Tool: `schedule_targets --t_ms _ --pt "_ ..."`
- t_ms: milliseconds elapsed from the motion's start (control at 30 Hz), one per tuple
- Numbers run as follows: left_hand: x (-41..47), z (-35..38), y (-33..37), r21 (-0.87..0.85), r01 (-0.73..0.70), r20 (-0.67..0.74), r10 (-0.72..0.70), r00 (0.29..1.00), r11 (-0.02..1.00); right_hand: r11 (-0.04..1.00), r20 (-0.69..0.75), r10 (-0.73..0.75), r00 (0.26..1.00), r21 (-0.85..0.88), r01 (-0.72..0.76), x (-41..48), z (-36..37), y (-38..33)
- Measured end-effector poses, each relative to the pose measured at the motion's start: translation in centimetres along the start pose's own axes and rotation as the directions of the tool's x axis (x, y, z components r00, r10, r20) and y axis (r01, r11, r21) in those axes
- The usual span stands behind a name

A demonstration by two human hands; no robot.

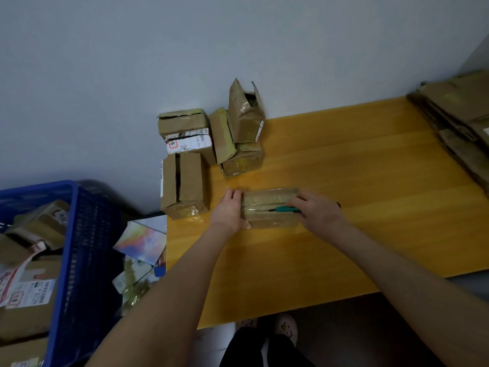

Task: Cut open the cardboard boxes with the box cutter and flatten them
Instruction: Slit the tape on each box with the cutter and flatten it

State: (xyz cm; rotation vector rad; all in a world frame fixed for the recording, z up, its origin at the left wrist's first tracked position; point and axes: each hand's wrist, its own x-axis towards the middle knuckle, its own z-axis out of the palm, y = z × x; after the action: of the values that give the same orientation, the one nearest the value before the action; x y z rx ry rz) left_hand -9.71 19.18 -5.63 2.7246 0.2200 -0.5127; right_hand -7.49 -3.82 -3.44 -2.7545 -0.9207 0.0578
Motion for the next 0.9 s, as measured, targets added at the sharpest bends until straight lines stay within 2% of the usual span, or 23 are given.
schedule_targets --t_ms 433,767,900 --pt "0.02 0.12 0.03 0.001 0.008 -0.003 -0.008 1.0 1.0 0.992 -0.135 -0.114 0.984 -0.068 0.106 -0.46 0.07 0.11" --pt "0.06 0.3 0.06 0.007 0.004 -0.022 -0.004 1.0 1.0 0.995 -0.132 -0.098 0.986 -0.034 0.094 -0.19 0.69 0.41" --pt "0.09 0.36 0.03 0.012 -0.001 -0.027 0.001 1.0 1.0 0.999 -0.139 -0.048 0.989 0.014 0.051 -0.39 0.67 0.56"
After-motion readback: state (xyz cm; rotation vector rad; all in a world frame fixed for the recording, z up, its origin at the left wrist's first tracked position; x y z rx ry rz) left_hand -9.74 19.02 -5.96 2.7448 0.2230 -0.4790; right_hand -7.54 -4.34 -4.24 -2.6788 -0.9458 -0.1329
